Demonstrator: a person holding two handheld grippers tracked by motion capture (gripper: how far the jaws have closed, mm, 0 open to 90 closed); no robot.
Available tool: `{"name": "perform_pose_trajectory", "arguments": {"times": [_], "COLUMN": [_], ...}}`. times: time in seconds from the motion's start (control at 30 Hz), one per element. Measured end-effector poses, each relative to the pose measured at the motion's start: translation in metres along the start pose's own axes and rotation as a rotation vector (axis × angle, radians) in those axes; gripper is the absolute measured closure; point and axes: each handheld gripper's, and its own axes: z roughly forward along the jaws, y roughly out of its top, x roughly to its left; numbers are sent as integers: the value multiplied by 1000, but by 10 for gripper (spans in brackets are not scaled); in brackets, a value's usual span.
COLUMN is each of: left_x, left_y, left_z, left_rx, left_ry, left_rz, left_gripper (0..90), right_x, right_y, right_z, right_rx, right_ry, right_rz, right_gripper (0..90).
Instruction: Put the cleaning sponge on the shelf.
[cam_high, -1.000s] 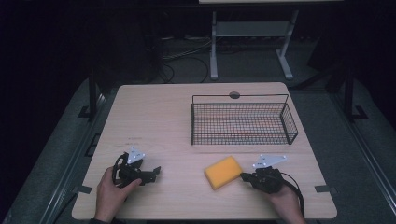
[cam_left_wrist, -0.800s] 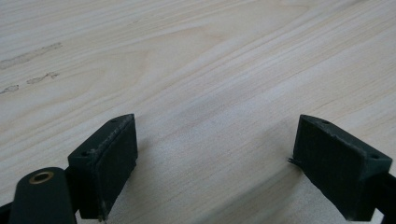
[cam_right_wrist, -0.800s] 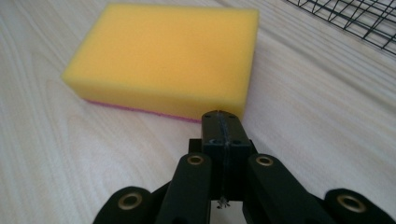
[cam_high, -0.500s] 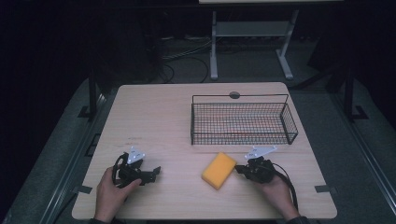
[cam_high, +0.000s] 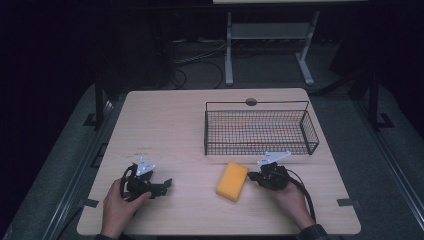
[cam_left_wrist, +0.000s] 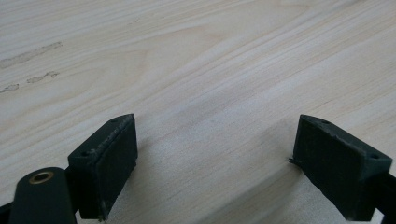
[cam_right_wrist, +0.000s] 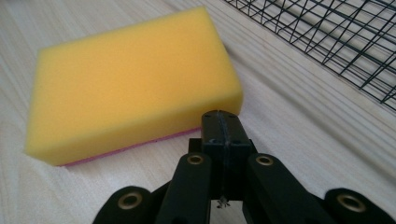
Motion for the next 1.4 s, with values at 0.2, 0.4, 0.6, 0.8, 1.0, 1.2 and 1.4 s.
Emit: {"name": "perform_pose_trajectory", "arguments": {"times": [0.2, 0.4, 0.6, 0.8, 1.0, 1.2, 1.4], "left_x": [0, 0, 0, 0, 0, 0, 0], "left_y": [0, 0, 0, 0, 0, 0, 0], "left_z": [0, 0, 0, 0, 0, 0, 0], "left_rx": [1, 4, 3, 4, 1, 1, 1], "left_ry": [0, -1, -1, -1, -1, -1, -1], "left_rz": [2, 5, 4, 6, 0, 1, 1], "left_gripper": [129, 129, 129, 129, 129, 129, 129], "right_x": [2, 11, 28, 48, 60, 62, 61], "right_y": [1, 7, 15, 21, 21, 18, 16], "right_z": [-7, -20, -21, -17, -11, -8, -6], "right_rx": [-20, -55, -66, -63, -37, -17, -3], "right_ry": [17, 41, 82, 135, 159, 166, 162], "right_rz": [2, -4, -28, -66, -84, -84, -87], "right_gripper": [898, 898, 898, 898, 898, 898, 898]}}
